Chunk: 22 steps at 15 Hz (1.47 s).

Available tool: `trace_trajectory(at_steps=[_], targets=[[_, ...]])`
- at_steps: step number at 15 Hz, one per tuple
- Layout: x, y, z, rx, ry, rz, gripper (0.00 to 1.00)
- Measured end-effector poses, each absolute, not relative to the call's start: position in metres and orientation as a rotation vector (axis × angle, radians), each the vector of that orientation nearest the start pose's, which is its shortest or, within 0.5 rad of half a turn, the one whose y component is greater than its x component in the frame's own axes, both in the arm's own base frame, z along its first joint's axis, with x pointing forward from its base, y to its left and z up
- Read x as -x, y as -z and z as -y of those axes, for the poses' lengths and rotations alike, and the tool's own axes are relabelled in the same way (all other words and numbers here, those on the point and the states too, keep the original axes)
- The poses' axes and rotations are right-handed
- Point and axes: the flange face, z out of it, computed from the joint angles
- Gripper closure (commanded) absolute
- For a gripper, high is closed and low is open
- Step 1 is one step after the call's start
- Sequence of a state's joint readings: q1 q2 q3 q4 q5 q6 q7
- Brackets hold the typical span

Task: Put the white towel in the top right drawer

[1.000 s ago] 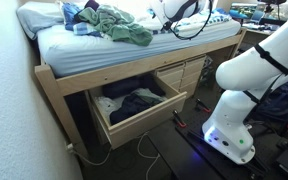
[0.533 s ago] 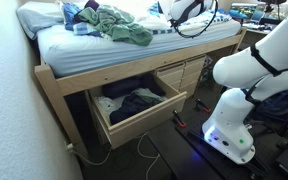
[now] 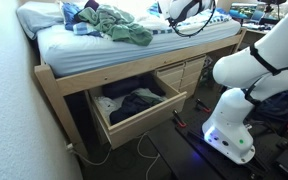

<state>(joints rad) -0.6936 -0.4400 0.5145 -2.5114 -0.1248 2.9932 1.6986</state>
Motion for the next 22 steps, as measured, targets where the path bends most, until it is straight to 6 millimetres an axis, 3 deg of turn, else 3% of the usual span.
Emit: trace_trajectory(at_steps=[5, 8, 11, 12, 14, 22], targets=[[-0.494, -0.522, 0.035, 1.576, 1.076, -1.921, 0.0], [-0.509, -0.511, 0.029, 1.57, 1.049, -1.941, 0.0], [-0.519, -0.495, 0.038, 1.559, 1.019, -1.987, 0.02], [-0.522, -0.49, 0.043, 1.553, 1.01, -2.002, 0.26], [-0.527, -0.487, 0.052, 1.546, 1.01, -2.017, 0.32], [-0.547, -0.502, 0.054, 1.549, 1.071, -1.988, 0.94]])
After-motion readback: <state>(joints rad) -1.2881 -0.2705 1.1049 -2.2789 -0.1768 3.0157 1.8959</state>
